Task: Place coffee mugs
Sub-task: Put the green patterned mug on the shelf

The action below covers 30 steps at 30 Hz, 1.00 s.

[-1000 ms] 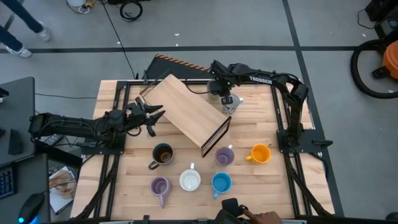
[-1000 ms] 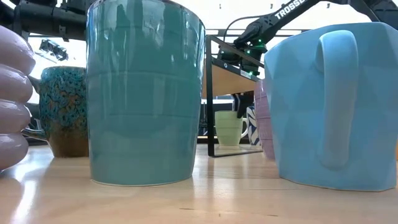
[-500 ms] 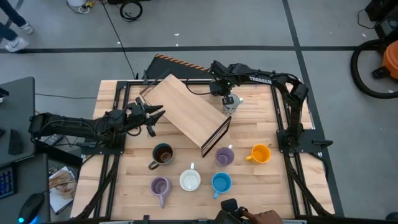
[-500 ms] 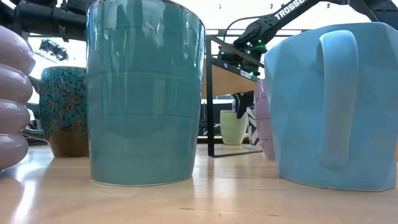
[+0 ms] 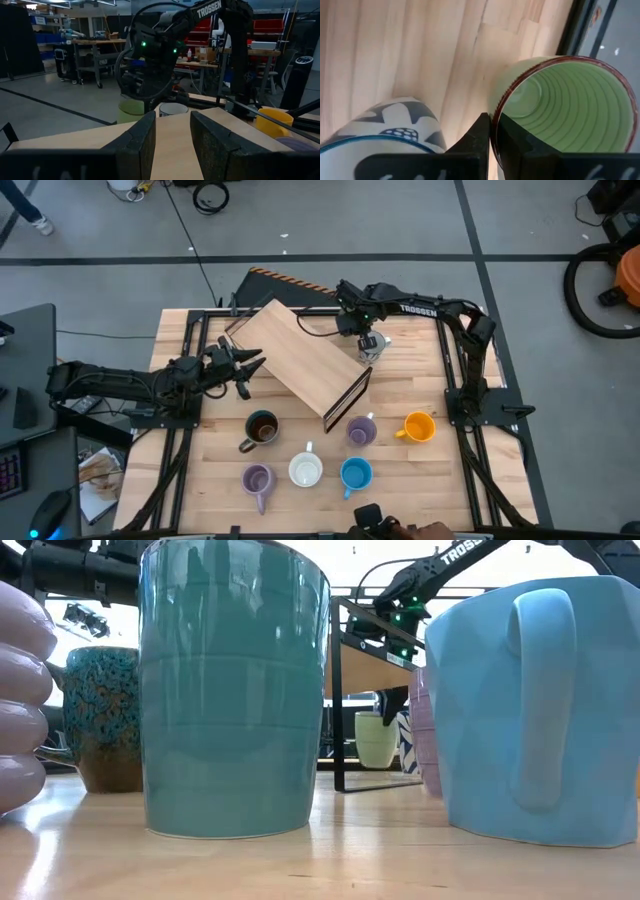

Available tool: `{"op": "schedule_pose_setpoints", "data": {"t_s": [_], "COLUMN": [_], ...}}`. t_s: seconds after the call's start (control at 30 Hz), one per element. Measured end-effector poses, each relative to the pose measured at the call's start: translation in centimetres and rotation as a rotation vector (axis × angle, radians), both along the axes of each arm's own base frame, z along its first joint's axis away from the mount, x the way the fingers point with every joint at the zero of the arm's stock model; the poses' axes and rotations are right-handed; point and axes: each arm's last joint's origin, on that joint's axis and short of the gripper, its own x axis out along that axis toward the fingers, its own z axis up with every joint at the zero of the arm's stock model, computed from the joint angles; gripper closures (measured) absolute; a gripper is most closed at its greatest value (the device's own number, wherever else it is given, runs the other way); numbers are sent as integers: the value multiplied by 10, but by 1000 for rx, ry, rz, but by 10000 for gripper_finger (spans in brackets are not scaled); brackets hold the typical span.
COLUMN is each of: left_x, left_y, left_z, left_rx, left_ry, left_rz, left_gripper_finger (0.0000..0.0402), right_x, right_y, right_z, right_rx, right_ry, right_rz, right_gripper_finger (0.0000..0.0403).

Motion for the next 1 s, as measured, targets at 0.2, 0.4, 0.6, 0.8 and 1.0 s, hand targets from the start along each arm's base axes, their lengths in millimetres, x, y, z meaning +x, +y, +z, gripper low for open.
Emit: {"op": "schedule_pose_setpoints", "data": {"t_s": [0.2,0.4,0.6,0.8,1.0], "left_x": [0,0,0,0,0], "left_y": [0,0,0,0,0], "left_z": [0,0,-1,-2,-2], "left_rx": [0,0,-1,-1,-2], "left_ry": [2,4,12,17,17], "left_rz": [0,0,0,0,0], "left_gripper_finger": [274,274,274,274,274], "right_x": [5,10,14,20,27], "right_y": [5,14,21,35,54], "right_z": [20,38,58,78,99], "right_rx": [-3,-51,-108,-123,-196], "right_ry": [-5,16,15,-13,-21], "right_rz": [0,9,-7,21,52], "right_gripper_finger": [375,375,375,375,375]}}
